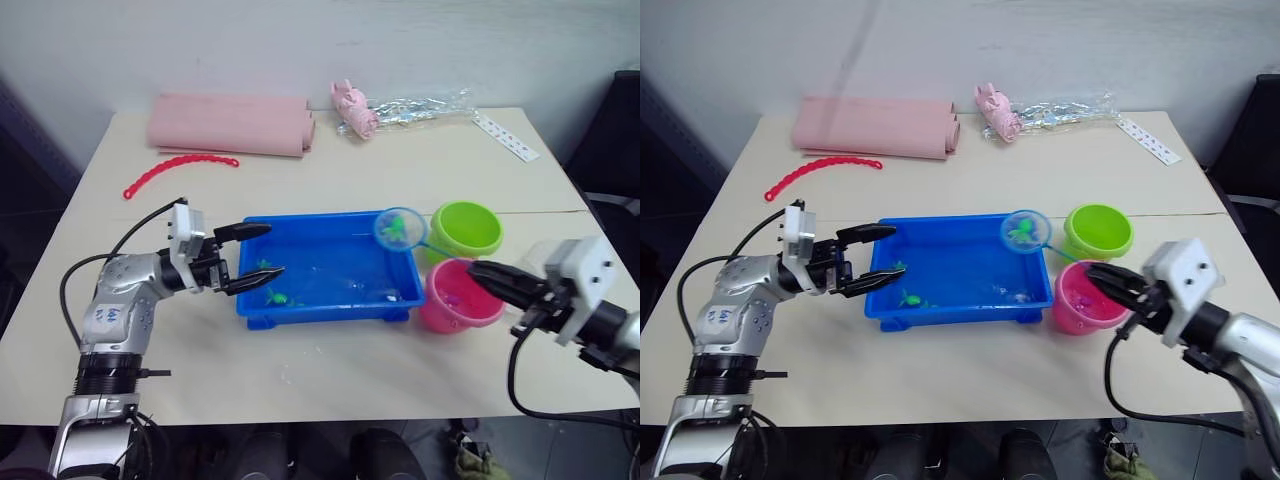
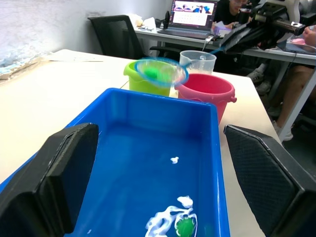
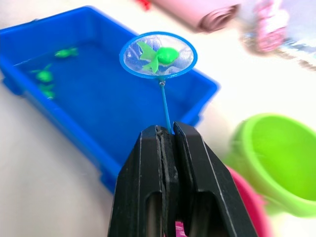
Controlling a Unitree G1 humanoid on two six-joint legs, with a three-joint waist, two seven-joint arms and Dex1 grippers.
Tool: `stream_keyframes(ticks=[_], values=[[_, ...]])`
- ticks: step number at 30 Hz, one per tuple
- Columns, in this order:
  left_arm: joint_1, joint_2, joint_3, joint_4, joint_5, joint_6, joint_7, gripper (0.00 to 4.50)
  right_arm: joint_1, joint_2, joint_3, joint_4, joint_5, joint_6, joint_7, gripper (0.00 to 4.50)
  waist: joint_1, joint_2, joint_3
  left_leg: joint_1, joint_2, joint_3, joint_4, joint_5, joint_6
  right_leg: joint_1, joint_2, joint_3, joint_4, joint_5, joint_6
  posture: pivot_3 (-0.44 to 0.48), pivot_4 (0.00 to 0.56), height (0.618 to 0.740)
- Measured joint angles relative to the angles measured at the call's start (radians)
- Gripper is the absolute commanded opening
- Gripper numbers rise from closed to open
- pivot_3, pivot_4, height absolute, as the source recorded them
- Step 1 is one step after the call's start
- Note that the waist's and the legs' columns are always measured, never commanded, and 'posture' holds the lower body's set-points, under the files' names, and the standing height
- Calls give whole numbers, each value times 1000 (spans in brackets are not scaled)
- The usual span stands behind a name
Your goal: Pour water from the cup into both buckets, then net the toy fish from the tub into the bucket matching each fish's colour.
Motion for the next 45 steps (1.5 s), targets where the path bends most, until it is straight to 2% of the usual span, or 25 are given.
stream_keyframes(ticks=[4,6,12,16,21,26,31,39,45], values=[[-35,-48,-27,1,-2,11,9,4447,24,-44,-106,109,-80,-122,-20,0,1,0,0,0,0,0,1,0,0,0,0,0,0,0,0,0,150,740],[-40,-54,-30,-7,-2,12,13,4447,38,-62,-117,171,-129,-190,-26,0,1,0,0,0,0,0,0,0,0,0,0,0,-2,0,0,0,150,740],[-41,-86,-56,-10,-12,13,14,4447,55,-89,-98,342,-308,-439,-70,0,-1,0,0,1,0,1,0,0,0,0,0,1,-2,0,0,0,150,740],[-52,-91,-57,-13,-20,8,12,4447,65,-92,-22,386,-426,-580,-128,0,0,0,0,0,0,1,1,0,0,0,0,0,-1,0,0,0,150,740],[-53,-92,-82,-13,-15,-6,-8,4447,85,-91,57,419,-583,-716,-228,0,0,0,0,0,0,1,1,0,0,0,0,1,-2,0,0,0,150,740],[-52,-93,-89,-14,-16,-3,-8,4447,86,-96,64,423,-766,-785,-375,0,0,0,0,0,0,1,1,1,-1,0,0,1,-2,0,0,0,150,740],[-50,-101,-99,-50,-21,15,-12,4447,92,-167,83,424,-858,-870,-397,0,0,0,0,1,0,1,0,1,-1,0,1,1,-3,0,0,0,150,740],[-32,-88,-101,-77,-21,43,-19,4447,107,-212,121,427,-1052,-963,-487,0,0,0,0,1,0,1,0,1,-1,0,1,1,-2,0,0,0,150,740],[-32,-93,-101,-76,-19,30,-11,4447,125,-221,126,452,-1094,-1002,-519,0,2,0,0,0,0,1,0,1,-1,0,1,1,-3,0,0,0,150,740]])
